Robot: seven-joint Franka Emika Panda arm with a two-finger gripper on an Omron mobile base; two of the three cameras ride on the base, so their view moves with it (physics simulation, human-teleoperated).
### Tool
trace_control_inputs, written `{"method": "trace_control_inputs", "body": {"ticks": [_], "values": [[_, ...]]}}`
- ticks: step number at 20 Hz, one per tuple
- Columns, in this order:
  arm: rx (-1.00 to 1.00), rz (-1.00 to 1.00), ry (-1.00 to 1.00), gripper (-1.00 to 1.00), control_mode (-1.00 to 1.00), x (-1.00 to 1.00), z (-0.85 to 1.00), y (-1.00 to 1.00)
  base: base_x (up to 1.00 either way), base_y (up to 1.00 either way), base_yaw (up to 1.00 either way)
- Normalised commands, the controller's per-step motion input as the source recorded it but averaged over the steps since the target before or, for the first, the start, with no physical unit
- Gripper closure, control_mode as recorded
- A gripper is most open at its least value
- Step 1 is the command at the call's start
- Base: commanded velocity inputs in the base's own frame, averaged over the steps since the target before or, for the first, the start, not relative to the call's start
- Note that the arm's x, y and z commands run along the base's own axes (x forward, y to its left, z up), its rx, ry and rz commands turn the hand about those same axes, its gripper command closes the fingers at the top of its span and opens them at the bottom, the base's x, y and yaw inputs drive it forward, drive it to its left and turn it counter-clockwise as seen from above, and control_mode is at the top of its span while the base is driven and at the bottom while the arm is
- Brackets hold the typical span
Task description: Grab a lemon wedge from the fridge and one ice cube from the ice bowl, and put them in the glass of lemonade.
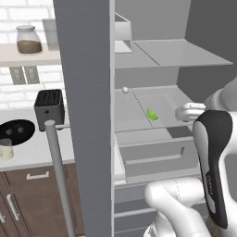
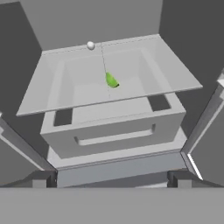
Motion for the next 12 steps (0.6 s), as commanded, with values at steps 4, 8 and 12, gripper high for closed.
{"method": "trace_control_inputs", "body": {"ticks": [4, 8, 12], "values": [[0.0, 0.11, 0.0, -1.0, -1.0, 0.68, 0.0, -0.12, 0.0, 0.0, 0.0], [0.0, 0.08, 0.03, -1.0, -1.0, 0.68, 0.0, -0.04, 0.0, 0.0, 0.0], [0.0, 0.2, 0.12, -1.0, -1.0, 0.55, 0.0, 0.0, 0.0, 0.0, 0.0]]}}
